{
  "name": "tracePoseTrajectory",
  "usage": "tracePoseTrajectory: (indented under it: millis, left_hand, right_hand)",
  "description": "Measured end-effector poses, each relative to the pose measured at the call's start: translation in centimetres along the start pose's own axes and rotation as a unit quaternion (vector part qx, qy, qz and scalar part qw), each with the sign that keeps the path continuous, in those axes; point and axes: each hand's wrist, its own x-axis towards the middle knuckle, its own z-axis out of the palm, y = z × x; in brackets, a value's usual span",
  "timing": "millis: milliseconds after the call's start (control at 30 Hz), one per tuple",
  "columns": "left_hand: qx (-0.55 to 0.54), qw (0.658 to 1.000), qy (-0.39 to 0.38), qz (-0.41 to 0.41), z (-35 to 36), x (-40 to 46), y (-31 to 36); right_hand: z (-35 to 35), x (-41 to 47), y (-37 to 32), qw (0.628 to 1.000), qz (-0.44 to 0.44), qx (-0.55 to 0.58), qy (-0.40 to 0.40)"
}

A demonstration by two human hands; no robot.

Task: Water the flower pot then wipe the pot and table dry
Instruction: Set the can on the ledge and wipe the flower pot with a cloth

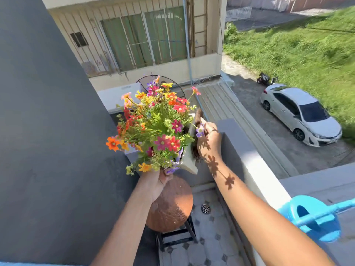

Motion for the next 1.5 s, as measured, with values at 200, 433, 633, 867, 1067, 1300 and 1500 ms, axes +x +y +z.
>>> tracePoseTrajectory:
  millis: [200,433,633,867,1067,1300,1500]
  left_hand:
    - [-0.012,1.000,0.016,0.016,-0.6,1.7,1.4]
    - [0.036,0.998,0.058,0.005,-0.9,2.4,1.5]
    - [0.118,0.993,0.019,0.001,-1.3,1.5,0.7]
    - [0.228,0.973,-0.008,0.021,-3.6,1.8,2.2]
    - [0.285,0.958,0.026,0.034,-5.2,2.0,3.7]
    - [0.280,0.960,0.014,0.011,-5.0,0.8,4.5]
    - [0.268,0.963,0.018,-0.003,-4.5,0.7,4.4]
  right_hand:
    - [0.7,-7.4,4.7,0.993,0.057,0.006,-0.104]
    - [0.9,-7.2,1.7,0.993,-0.023,0.105,-0.044]
    - [-0.4,-2.0,-0.2,0.996,-0.026,0.076,-0.031]
    - [-2.6,3.1,-1.7,0.982,0.050,0.125,-0.133]
    - [-4.5,4.7,-1.0,0.942,0.139,0.002,-0.305]
    - [-5.2,4.5,-0.9,0.919,0.170,0.026,-0.355]
    - [-4.4,2.2,-1.1,0.934,0.146,0.022,-0.326]
